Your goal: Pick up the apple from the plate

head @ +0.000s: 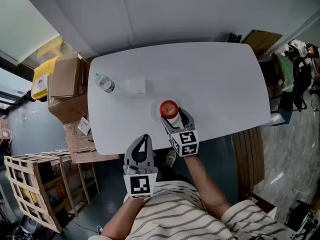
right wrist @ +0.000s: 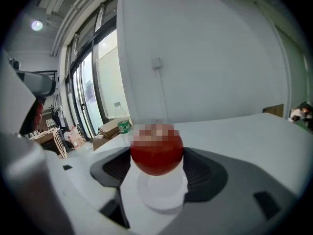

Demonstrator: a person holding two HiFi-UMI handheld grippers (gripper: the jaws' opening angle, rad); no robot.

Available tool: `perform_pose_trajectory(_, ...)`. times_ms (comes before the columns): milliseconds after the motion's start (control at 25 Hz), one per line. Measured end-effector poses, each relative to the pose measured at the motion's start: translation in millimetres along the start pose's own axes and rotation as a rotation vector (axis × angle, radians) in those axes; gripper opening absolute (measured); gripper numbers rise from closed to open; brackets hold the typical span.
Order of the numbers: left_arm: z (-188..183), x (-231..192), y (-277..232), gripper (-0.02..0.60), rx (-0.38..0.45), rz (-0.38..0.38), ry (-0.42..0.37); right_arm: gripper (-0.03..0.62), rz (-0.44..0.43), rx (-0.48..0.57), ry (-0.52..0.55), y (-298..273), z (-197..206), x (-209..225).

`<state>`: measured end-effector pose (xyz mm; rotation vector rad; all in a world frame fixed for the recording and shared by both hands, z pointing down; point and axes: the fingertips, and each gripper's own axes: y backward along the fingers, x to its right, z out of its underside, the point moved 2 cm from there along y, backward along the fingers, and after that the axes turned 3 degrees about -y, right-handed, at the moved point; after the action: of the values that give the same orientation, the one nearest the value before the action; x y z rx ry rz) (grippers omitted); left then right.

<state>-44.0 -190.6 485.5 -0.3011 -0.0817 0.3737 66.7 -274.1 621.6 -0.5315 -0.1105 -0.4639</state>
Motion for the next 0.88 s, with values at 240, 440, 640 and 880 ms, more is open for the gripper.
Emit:
perform_pose_trajectory(240, -11.9, -0.9, -1.1, 0.005, 0.019, -0.006, 0.014, 0.344, 0.005, 0.058, 0.001, 30.6, -36.2, -10.1)
perform_pose_trajectory(440, -15.0, -2.9, -2.9, 0.005, 0.024, -0.010, 0.018, 0.344, 0.001, 0.093, 0.025, 49.7, -60.6, -21.6)
perform_pose_trajectory(640, -27.4, -7.4, -1.8, 0.005, 0.043, -0.017, 0.023, 0.344, 0.004, 0.148, 0.026, 70.2, -86.5, -30.6)
perform_pose_trajectory(880, -39.8, -10.6, -1.0, 0.005, 0.057, -0.021, 0.032, 0.342, 0.002, 0.198, 0.051, 88.4, -116.1, -40.1)
